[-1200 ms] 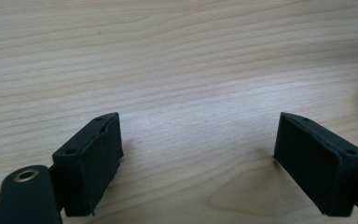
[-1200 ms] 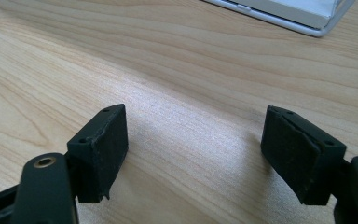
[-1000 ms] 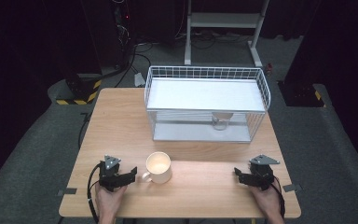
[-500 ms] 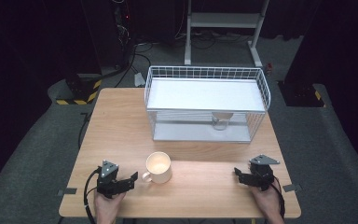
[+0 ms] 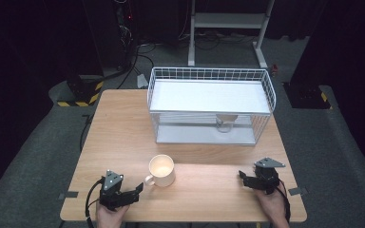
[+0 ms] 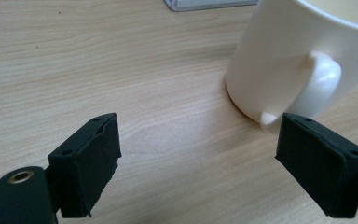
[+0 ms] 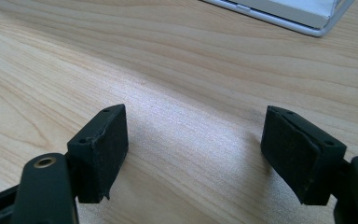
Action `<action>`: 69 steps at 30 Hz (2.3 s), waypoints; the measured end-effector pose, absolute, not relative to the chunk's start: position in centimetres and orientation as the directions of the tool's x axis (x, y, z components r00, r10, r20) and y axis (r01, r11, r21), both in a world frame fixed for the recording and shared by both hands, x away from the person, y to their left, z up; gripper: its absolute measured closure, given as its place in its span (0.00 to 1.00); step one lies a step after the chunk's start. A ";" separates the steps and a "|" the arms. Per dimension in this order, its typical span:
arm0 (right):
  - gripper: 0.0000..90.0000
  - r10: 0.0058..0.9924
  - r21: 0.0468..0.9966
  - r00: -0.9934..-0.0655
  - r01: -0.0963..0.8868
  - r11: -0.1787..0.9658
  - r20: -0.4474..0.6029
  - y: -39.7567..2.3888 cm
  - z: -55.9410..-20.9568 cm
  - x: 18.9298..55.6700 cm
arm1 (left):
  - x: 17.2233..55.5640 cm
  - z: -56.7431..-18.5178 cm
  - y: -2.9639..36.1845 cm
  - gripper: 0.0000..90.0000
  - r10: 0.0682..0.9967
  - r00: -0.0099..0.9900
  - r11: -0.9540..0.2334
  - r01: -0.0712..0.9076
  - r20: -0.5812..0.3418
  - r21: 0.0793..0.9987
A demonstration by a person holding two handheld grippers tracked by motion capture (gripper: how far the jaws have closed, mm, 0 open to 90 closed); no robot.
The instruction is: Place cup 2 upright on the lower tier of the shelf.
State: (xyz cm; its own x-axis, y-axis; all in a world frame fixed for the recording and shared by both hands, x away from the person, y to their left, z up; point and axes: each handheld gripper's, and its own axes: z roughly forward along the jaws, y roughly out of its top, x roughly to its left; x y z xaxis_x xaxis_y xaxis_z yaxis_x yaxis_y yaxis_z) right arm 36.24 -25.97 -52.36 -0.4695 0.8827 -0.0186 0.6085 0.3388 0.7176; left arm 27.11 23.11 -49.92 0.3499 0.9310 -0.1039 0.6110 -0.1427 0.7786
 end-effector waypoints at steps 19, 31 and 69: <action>0.26 0.883 0.718 -0.469 0.609 0.338 -0.018 -26.0 -52.4 36.2 | 26.4 -49.9 20.4 0.09 0.890 0.446 -0.209 0.589 -0.098 0.781; 0.26 0.884 0.718 -0.467 0.609 0.337 -0.018 -26.0 -52.4 36.2 | 27.9 -50.0 19.1 0.02 0.871 0.477 -0.218 0.594 -0.120 0.775; 0.26 0.886 0.718 -0.464 0.611 0.334 -0.017 -25.9 -52.4 36.3 | 31.8 -49.1 15.8 0.04 0.842 0.533 -0.259 0.532 -0.082 0.806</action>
State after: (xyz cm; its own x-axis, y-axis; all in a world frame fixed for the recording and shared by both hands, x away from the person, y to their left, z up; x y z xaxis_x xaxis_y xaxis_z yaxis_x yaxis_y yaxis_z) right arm 36.29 -25.89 -52.36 -0.4636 0.8859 -0.0171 0.6113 0.3338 0.7175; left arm 31.78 15.81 -49.14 0.5334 0.8419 -0.0820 0.5320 -0.2586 0.8063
